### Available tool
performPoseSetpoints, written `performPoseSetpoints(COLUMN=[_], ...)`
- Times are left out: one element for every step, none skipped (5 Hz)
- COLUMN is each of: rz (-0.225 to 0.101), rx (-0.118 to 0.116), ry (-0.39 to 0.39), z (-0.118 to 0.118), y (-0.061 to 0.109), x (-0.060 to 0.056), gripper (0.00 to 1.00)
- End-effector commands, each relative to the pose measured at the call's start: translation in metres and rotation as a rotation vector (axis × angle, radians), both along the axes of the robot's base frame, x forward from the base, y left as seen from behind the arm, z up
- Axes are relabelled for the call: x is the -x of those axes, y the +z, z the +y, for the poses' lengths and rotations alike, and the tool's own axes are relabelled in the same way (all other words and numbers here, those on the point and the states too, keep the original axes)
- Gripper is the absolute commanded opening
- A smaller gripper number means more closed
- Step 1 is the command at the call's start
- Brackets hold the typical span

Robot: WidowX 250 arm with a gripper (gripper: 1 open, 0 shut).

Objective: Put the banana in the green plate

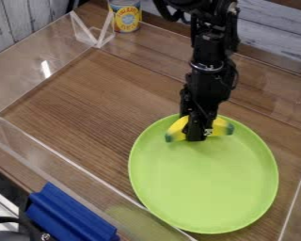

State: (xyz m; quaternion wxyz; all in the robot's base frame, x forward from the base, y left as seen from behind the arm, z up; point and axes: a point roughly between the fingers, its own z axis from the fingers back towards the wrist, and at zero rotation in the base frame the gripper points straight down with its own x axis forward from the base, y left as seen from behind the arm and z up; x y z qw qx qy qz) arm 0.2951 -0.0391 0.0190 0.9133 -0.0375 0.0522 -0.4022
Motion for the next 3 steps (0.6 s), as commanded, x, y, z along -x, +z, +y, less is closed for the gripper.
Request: performPoseSetpoints(rz=[-0.031,-0.044,-0.055], rx=[0.012,0.019,0.025], ry=[-0.022,-0.021,-0.019], z=[-0.0052,-0.0066,-0.0077], y=[0.0017,0.0023,0.0026], x=[-0.0013,-0.0017,-0.0023], gripper=[0.0,0.0,0.0])
